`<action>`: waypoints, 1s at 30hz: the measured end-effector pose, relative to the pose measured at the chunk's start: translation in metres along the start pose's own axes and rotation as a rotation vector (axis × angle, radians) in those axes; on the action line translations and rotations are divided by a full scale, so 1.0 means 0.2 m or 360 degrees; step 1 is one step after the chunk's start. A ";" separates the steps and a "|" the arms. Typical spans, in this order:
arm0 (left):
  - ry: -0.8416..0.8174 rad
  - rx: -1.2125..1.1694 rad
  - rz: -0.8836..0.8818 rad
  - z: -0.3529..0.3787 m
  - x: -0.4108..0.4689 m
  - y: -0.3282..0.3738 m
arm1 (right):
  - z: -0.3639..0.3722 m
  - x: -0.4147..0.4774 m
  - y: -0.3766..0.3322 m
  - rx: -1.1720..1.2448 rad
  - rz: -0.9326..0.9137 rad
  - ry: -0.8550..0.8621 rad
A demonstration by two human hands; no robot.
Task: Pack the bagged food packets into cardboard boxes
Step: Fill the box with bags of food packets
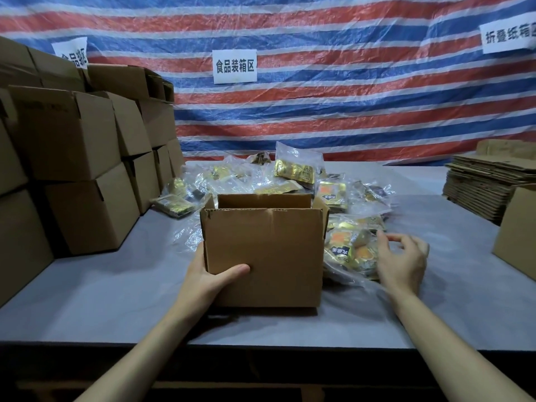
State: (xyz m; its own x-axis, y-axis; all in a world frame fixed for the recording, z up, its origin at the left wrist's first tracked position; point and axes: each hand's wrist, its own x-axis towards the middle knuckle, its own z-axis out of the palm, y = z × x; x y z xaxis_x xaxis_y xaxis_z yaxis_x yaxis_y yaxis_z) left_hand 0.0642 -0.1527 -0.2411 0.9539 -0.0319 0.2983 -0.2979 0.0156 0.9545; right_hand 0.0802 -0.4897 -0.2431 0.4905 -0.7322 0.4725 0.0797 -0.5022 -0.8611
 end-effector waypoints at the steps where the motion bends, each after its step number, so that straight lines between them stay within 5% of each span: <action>1: 0.0006 0.0006 0.0004 0.00 0.00 0.00 | -0.01 -0.01 0.00 -0.0009 -0.0089 0.0012; 5: 0.0010 0.0018 0.0014 0.00 0.00 0.00 | -0.06 -0.06 -0.05 0.0103 -0.0107 -0.0326; 9: -0.0007 0.0018 0.0018 0.00 0.00 0.00 | -0.22 -0.05 -0.07 0.0368 0.0061 -0.1233; 12: -0.0017 0.0015 0.0021 0.00 0.01 0.01 | -0.40 -0.01 -0.07 -0.0038 -0.0240 -0.1886; 14: -0.0030 0.0011 0.0021 0.00 0.00 0.01 | -0.46 -0.02 -0.06 -0.0462 -0.0454 -0.2020; 18: -0.0041 0.0009 0.0026 0.00 -0.01 0.02 | -0.45 -0.11 -0.04 -0.0545 -0.0689 -0.1660; 25: -0.0101 0.0026 0.0019 0.00 -0.01 0.02 | -0.37 -0.01 -0.24 -0.0142 -0.0521 -0.0789; 30: -0.0104 0.0055 0.0056 0.02 -0.01 0.01 | -0.30 0.13 -0.54 0.0132 -0.0373 -0.0506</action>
State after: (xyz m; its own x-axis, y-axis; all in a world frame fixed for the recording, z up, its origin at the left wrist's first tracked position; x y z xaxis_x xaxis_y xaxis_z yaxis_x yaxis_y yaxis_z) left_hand 0.0606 -0.1564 -0.2393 0.9389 -0.0969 0.3302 -0.3332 -0.0168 0.9427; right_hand 0.0319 -0.4822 -0.1270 0.6935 -0.4170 0.5875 0.2849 -0.5902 -0.7553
